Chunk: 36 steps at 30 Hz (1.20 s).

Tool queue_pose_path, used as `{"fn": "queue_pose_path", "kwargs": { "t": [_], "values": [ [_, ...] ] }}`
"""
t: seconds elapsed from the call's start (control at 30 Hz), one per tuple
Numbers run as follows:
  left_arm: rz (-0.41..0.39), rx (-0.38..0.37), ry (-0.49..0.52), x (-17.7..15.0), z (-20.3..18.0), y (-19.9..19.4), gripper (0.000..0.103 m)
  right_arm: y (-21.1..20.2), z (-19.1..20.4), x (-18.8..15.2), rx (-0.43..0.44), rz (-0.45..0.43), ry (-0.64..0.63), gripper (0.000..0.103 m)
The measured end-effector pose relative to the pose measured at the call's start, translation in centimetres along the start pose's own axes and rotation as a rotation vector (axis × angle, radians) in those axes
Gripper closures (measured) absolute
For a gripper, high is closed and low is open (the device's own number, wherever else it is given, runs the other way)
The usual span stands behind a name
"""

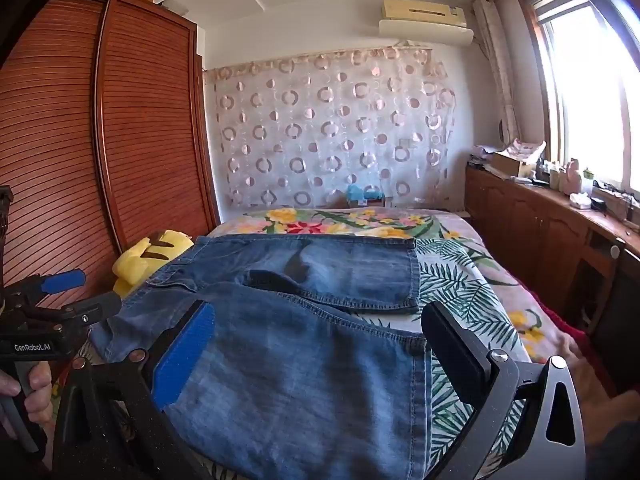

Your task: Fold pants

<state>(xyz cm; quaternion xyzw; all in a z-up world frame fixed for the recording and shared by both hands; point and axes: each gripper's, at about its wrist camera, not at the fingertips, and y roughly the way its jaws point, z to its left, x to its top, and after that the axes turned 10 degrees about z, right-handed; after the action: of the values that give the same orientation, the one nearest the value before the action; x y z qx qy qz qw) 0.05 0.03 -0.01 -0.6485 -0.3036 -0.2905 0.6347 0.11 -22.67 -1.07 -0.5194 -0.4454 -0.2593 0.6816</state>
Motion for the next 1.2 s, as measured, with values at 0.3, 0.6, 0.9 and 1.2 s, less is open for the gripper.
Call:
{"fn": "queue_pose_path", "kwargs": {
  "t": [0.3, 0.6, 0.9, 1.2],
  "values": [
    [-0.013, 0.001, 0.0, -0.03, 0.01, -0.06, 0.0, -0.16, -0.27, -0.32, -0.003, -0.007, 0.002, 0.0],
    [-0.012, -0.001, -0.002, -0.03, 0.02, -0.06, 0.0, -0.26, -0.03, -0.02, -0.003, -0.006, 0.001, 0.0],
    [-0.016, -0.001, -0.001, 0.2, 0.67, -0.32, 0.0, -0.02, 0.12, -0.09, -0.003, -0.007, -0.002, 0.0],
    [-0.024, -0.001, 0.005, 0.6, -0.15, -0.55, 0.0, -0.01, 0.1, -0.11, 0.0, -0.007, -0.002, 0.0]
  ]
}}
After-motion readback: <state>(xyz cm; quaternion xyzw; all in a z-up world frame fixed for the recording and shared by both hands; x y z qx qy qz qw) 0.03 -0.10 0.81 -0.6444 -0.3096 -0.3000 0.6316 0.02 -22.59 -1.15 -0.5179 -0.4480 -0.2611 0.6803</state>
